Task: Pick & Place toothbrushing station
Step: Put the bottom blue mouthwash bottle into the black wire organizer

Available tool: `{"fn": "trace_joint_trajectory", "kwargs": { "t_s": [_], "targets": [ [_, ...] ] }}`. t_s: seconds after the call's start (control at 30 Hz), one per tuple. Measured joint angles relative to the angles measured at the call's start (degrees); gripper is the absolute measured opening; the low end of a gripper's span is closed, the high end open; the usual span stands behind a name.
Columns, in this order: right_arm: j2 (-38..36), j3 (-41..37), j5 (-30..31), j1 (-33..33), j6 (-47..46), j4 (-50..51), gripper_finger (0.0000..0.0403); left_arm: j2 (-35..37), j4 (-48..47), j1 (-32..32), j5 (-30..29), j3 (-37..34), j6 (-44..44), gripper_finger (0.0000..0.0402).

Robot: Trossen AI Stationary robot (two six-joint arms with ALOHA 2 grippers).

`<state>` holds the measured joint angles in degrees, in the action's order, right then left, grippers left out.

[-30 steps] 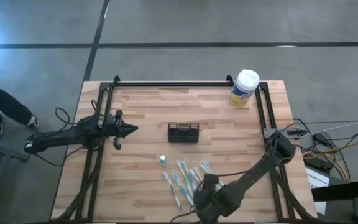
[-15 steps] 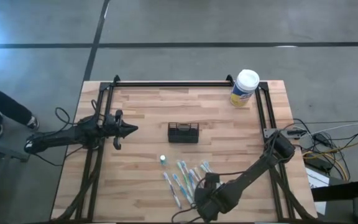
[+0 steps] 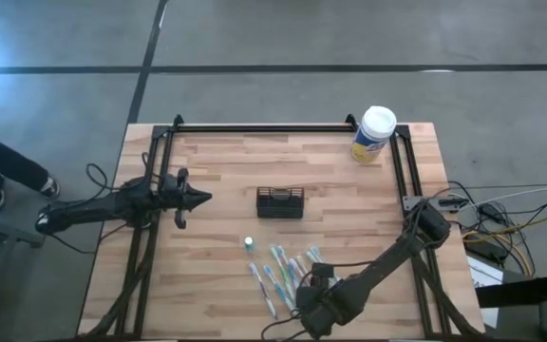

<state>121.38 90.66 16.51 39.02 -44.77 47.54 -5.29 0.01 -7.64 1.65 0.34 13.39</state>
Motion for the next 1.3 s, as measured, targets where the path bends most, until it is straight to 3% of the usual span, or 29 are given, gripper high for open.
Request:
{"fn": "trace_joint_trajectory", "kwargs": {
  "t_s": [0.4,0.73,0.9,1.17,1.3],
  "targets": [
    [0.8,-2.2,-2.9,-0.3,-0.7,-3.6,0.0087,-0.5,0.0,0.0,0.0,0.0,0.0,0.0007],
    [-1.0,0.4,1.0,-0.3,0.8,-3.5,0.0087,-0.5,0.0,0.0,0.0,0.0,-0.1,0.0007],
    [-2.4,2.5,6.5,-0.1,3.2,-3.4,0.0087,-0.5,0.0,0.0,0.0,0.0,0.0,0.0007],
    [-8.9,1.8,22.8,1.9,6.4,-5.9,0.0087,-0.5,0.1,0.0,0.4,0.0,0.5,0.0007],
    [-13.0,-0.5,29.2,3.4,11.0,-10.7,0.0087,-1.2,1.4,0.0,6.7,0.0,-2.0,0.0007]
  ]
}}
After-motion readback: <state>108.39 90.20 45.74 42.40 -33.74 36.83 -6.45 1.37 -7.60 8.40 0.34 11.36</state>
